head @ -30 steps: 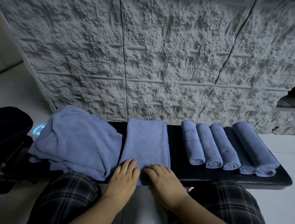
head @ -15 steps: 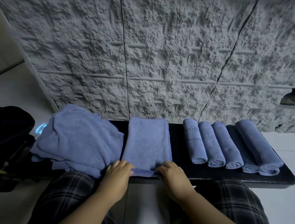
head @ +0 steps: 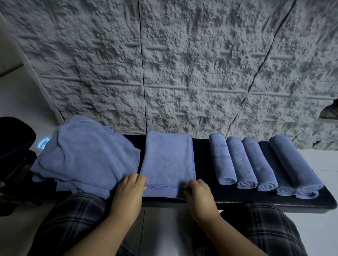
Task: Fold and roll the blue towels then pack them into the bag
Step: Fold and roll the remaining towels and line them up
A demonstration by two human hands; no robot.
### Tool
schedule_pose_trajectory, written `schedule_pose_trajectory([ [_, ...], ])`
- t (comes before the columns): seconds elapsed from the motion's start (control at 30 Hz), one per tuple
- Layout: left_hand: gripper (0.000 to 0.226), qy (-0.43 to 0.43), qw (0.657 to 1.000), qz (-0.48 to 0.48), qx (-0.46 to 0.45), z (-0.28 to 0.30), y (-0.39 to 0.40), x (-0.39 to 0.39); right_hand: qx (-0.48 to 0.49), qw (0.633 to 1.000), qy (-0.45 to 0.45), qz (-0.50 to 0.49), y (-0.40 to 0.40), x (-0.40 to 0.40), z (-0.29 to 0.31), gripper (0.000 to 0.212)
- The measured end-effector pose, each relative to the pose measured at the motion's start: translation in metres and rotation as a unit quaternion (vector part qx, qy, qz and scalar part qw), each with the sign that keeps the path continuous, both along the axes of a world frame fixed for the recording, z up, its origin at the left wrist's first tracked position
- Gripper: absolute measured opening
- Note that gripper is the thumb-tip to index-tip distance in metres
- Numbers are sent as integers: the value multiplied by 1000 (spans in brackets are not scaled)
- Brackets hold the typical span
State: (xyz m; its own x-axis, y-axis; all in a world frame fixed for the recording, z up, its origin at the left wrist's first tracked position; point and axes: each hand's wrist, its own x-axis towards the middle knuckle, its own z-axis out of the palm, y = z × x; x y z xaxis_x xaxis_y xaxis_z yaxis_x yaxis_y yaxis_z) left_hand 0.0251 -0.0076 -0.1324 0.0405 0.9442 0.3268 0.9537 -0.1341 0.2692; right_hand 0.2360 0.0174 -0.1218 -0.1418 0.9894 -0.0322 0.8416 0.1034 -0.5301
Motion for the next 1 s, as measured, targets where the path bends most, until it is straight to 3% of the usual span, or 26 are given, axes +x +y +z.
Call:
schedule_pose_trajectory([
  [0.13,48,63,998,-18,-4,9,-5,8,161,973,-160,39,-2,-2,3,22],
  [0.23,46,77,996,-44,-20,4,-5,11,221,951,-198,91,-3,-6,-1,12],
  [0.3,40,74,996,-50,-28,0,-5,12,216,947,-205,119,-3,-7,-2,16],
  [0.37,13,67,997,-50,-7,-3,-7,13,200,948,-210,132,-2,-7,-4,17],
  [0.4,11,63,997,-44,-1,-4,-7,13,195,950,-204,135,-2,-7,-6,19],
  [0.53,38,84,996,-33,-7,-7,-6,14,181,962,-159,130,-5,-9,-5,19],
  [0.6,37,95,995,-31,6,-8,-4,14,187,959,-164,140,-6,-8,-4,18],
  [0.7,39,96,995,-25,25,-9,-4,13,173,955,-184,155,-5,-6,-6,45],
  [1.0,48,54,998,-13,0,-4,4,8,143,965,-201,90,-3,-8,-2,38],
])
